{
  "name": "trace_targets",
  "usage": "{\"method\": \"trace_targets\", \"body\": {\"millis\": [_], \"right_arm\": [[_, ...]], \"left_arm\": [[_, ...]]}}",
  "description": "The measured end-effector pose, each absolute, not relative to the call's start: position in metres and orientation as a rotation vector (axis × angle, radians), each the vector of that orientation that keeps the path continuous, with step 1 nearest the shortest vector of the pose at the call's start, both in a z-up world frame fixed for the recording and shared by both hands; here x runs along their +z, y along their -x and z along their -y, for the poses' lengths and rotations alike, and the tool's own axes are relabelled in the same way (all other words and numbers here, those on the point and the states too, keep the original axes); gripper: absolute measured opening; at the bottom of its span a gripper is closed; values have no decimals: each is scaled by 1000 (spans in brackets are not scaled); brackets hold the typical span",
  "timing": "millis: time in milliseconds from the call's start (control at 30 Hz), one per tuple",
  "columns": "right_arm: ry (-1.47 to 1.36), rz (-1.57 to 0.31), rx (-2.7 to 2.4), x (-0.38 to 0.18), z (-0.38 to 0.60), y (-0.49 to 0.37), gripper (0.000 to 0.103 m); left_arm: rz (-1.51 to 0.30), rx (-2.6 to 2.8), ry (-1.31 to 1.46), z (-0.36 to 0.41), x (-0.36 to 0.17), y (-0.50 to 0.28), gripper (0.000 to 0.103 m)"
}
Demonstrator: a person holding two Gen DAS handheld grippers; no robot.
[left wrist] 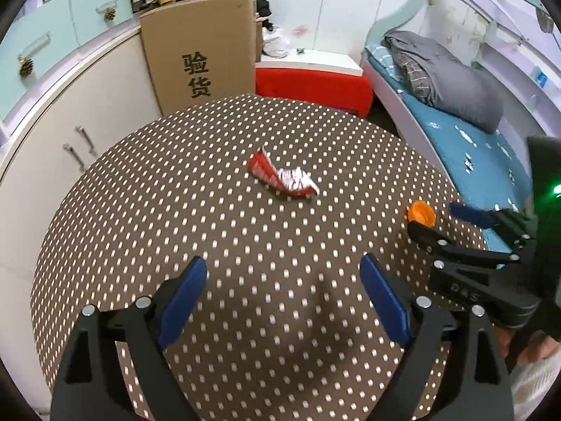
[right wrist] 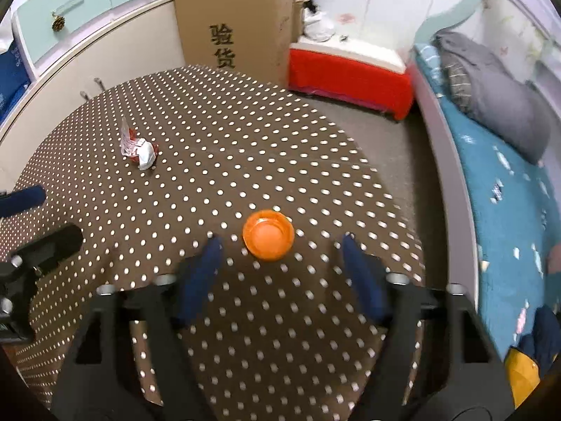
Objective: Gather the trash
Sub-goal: 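Grasp the orange cap with the right gripper, then grasp the red-and-white wrapper with the left gripper while the right holds the orange cap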
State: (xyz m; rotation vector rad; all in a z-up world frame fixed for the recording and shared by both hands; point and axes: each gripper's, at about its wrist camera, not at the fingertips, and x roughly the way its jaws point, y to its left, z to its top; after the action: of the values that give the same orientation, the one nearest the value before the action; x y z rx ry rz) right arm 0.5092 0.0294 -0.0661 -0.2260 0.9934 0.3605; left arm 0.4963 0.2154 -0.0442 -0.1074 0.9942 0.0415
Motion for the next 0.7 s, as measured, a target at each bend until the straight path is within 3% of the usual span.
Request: {"method": "trace_targets", "body": {"millis": [67, 367, 400, 433, 467, 500, 700], "right_arm": [[216, -982, 364, -70, -30, -516, 31], [169, -963, 367, -55, -21, -540, 30], [171, -958, 362, -53, -20, -545, 30], [170, -958, 357, -52, -19, -547, 30], [167, -960, 358, -52, -18, -546, 30], [165, -962, 357, -52, -16, -545, 30], [160, -968, 344, -51, -3, -528, 30]], "left_arm": [[-982, 13, 107, -217, -46, -508, 88], [-990, -39, 98, -214, -68, -573, 86], [-982, -42, 100, -215, -72, -577, 76], [-991, -34, 92, -214, -75, -578, 43], [-977, -3, 59, -213, -74, -577, 29], [-975, 10, 39, -211, -73, -574, 24], [-953, 18, 59, -206, -61, -554, 23]]}}
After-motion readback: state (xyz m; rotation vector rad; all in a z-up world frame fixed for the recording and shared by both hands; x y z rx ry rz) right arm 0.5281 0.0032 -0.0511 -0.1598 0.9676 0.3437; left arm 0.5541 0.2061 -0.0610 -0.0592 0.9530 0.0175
